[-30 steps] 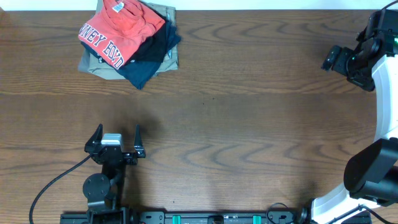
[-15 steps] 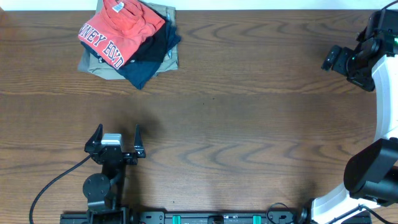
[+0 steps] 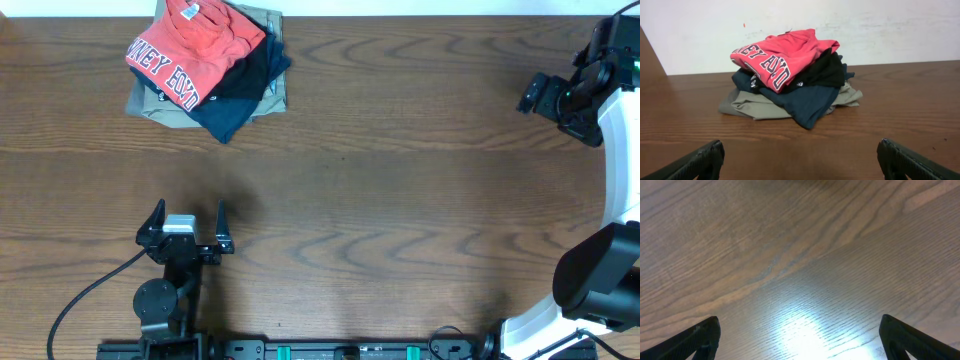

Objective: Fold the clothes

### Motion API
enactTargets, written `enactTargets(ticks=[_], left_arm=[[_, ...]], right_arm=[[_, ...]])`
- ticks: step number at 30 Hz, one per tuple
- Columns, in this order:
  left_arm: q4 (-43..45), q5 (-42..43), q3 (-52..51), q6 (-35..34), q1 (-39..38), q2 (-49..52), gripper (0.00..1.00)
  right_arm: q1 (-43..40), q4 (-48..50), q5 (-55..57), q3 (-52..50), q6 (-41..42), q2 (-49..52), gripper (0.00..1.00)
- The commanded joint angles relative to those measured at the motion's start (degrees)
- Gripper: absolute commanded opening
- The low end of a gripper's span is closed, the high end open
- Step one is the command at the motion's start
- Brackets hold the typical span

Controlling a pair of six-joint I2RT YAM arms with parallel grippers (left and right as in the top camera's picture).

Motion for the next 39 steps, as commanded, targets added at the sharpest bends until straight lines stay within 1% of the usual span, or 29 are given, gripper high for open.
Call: enactTargets(ticks=[1, 6, 9, 16, 23, 29, 32, 35, 38, 39], left_arm=[[-2.6, 0.6, -0.6, 0.8, 0.3, -0.3, 0.98], [-2.6, 0.6, -0.6, 0.8, 0.3, -0.3, 0.98], [-2.6, 0.6, -0.6, 0.8, 0.3, -0.3, 0.98], [-2.6, 0.6, -0.6, 0.8, 0.3, -0.3, 0.98], [-2.6, 0.6, -0.6, 0.8, 0.3, -0.3, 0.98], [-2.6, 0.6, -0.6, 0.8, 0.3, -0.3, 0.98], [-2.6, 0.6, -0.6, 0.8, 0.3, -0.3, 0.98], [-2.6, 0.6, -0.6, 0.8, 0.3, -0.3, 0.98], [-2.6, 0.6, -0.6, 0.8, 0.3, -0.3, 0.98], [-2.6, 0.6, -0.6, 0.8, 0.3, -0.3, 0.98]], right_arm=[[0.0, -0.1, 0.5, 0.2, -0.3, 0.9, 0.99], [0.5, -0.1, 0.5, -0.2, -0.3, 2.0, 0.99], [1.2, -0.2, 0.5, -0.2, -0.3, 0.5, 0.99], [5.0, -0.2, 0.5, -0.2, -0.3, -7.9, 0.99], [13.4, -0.2, 0.5, -0.2, -0.3, -19.1, 0.99], [24.2, -0.2, 0.5, -1.6, -0.3, -27.0, 0.99], [30.1, -0.3, 0.6, -4.7, -0.3, -31.0, 0.99], [34.0, 0.5, 1.2, -9.8, -0.3, -35.1, 0.99], [35.7, 6.3, 3.9, -17.5, -0.5, -40.5, 0.99], [35.7, 9.6, 3.9, -20.6, -0.5, -42.5, 0.99]])
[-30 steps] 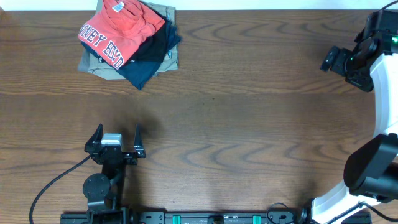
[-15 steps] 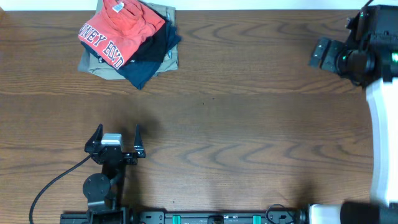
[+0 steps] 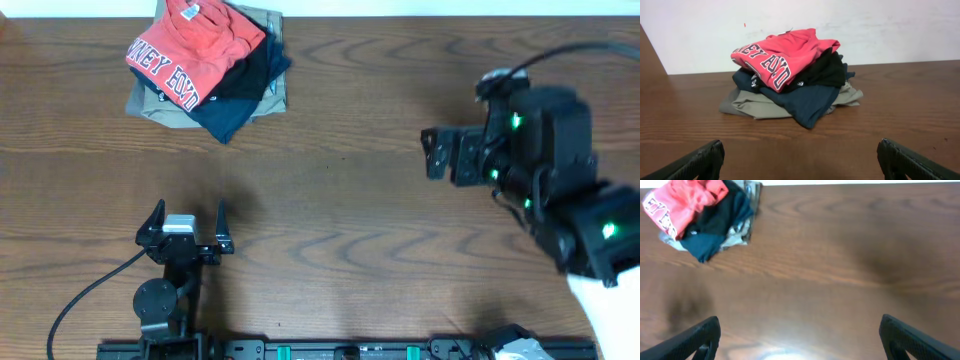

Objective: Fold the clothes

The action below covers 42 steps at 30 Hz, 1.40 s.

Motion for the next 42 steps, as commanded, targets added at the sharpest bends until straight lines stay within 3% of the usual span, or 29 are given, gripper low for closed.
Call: enactTargets(ticks=[1, 7, 15, 30, 42], left_arm=[[-2.3, 0.8, -0.7, 0.8, 0.3, -0.3, 0.98], [-2.3, 0.8, -0.7, 0.8, 0.3, -0.3, 0.98], [-2.3, 0.8, -0.7, 0.8, 0.3, -0.3, 0.98], [-2.3, 0.8, -0.7, 0.8, 0.3, -0.3, 0.98], [-2.3, 0.8, -0.7, 0.8, 0.3, -0.3, 0.98]], right_arm=[[0.9, 7.4, 2.7, -9.4, -0.5, -6.4, 0.99], [0.3, 31.8, 0.9, -32.8, -0.5, -19.3, 0.99], [-2.7, 51.8, 0.5, -60.6, 0.2, -37.3, 0.99], [-13.0, 56.3, -5.1, -82.1, 1.7, -58.7, 0.99], [-18.5, 53.8, -5.5, -82.4, 1.4, -65.6, 0.99]])
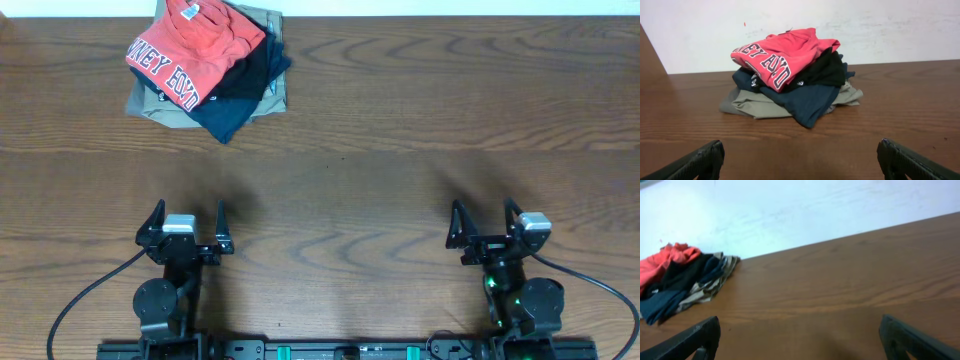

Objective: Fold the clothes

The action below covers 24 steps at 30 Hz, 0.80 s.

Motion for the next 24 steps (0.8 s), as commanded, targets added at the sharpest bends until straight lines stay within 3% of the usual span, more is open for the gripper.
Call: enactTargets(ticks=[1, 7, 24], left_arm=[[-2.0, 0.8, -0.9, 0.8, 0.3, -0.3, 0.98], [-2.0, 0.8, -0.9, 0.8, 0.3, -0.3, 0.98], [-2.0, 0.8, -0.9, 0.8, 0.3, -0.3, 0.98]], right_arm=[[-1.7, -0.3, -0.6, -0.1, -0.6, -0.6, 0.99], [-1.9, -0.4, -0.6, -0.1, -8.3, -0.6, 0.99], [-1.9, -0.3, -0.6, -0.1, -8.3, -0.6, 0.99]])
